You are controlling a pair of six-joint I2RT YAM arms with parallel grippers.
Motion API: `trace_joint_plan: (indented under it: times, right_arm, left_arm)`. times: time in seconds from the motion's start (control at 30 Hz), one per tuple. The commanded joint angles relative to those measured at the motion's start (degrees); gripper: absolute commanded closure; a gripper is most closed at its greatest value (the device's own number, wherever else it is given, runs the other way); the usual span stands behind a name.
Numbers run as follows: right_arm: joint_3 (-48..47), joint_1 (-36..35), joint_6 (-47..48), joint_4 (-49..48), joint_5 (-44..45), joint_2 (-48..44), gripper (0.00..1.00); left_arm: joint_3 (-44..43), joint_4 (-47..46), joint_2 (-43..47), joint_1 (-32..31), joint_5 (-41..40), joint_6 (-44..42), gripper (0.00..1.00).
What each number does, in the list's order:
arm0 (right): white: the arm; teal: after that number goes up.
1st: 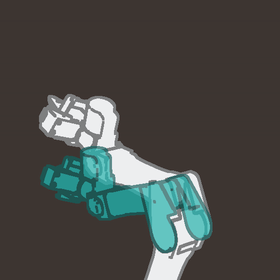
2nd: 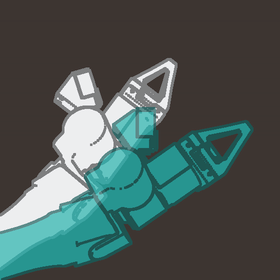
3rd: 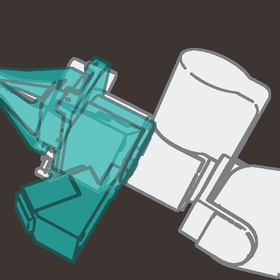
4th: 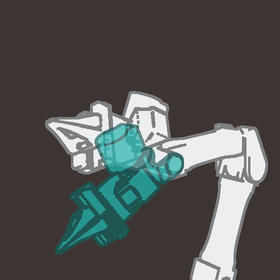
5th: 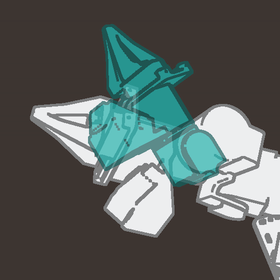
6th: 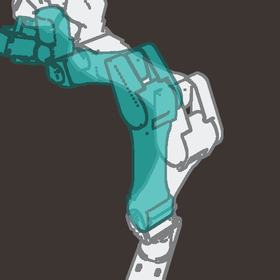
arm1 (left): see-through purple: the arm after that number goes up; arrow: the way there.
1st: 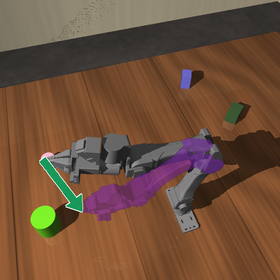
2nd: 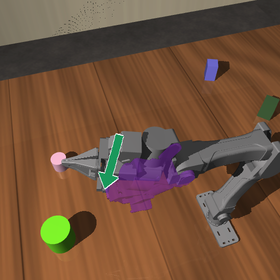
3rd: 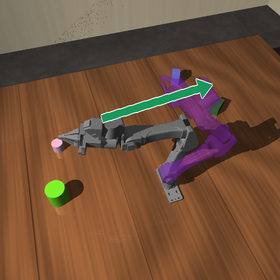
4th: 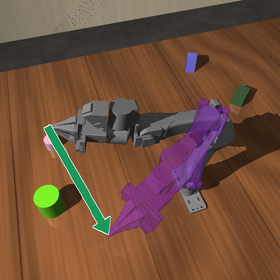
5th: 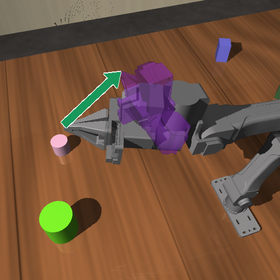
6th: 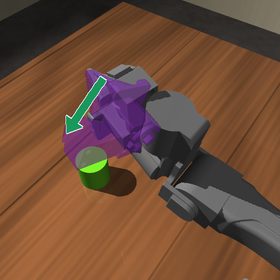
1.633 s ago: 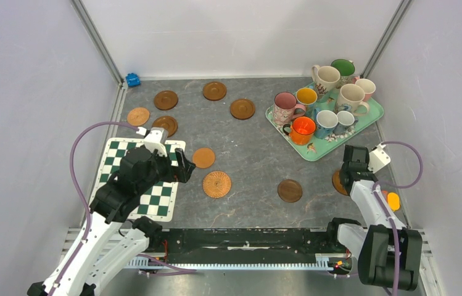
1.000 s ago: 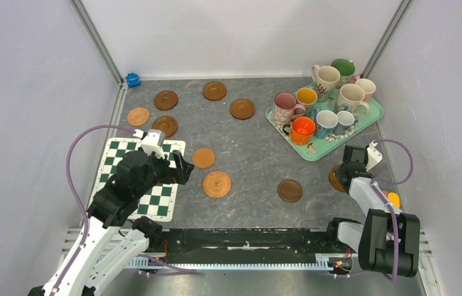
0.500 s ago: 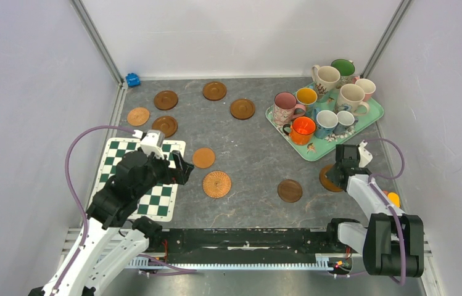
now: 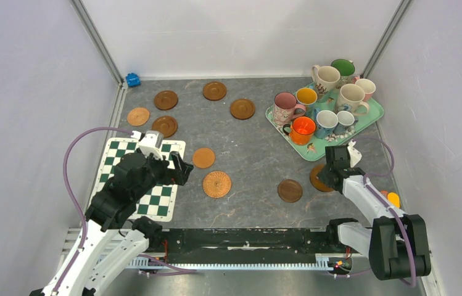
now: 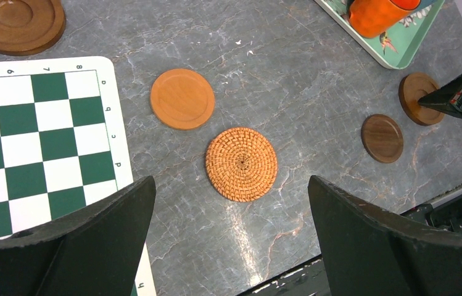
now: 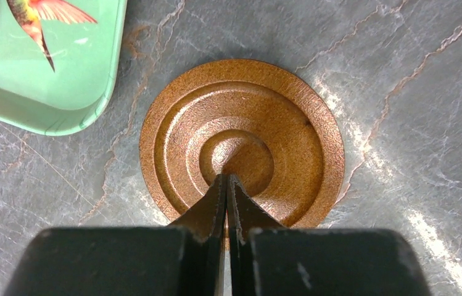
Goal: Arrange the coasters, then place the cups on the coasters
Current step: Move the coaster to the center of the board.
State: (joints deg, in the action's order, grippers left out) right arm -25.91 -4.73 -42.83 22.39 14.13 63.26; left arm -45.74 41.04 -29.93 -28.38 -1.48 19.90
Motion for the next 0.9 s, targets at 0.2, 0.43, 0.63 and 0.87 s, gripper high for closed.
trace_joint_plan:
  times: [0.2, 0.43, 0.63, 0.87]
  right_arm:
    - [-6.71, -2.93, 7.81, 8.5, -2.68, -5.68, 1.0]
    - [-6.47, -9.59, 11.54, 5.25, -11.43, -8.33, 1.0]
    - [0.43, -15.94, 10.97, -2.03, -17.09, -11.69, 1.0]
    - [3.49, -21.76, 9.35, -7.74, -17.68, -9.45, 1.0]
  left_arm:
    - [0.21, -1.05, 0.84, -0.18, -0.79, -1.18, 0.0]
    - [0.2, -1.07, 0.79, -0.19, -0.63, -1.02, 0.0]
    - [0.29, -1.05, 0.75, -0.23, -0.8, -1.0, 0.0]
    - [0.25, -1.05, 0.63, -0.21, -0.84, -1.0, 0.0]
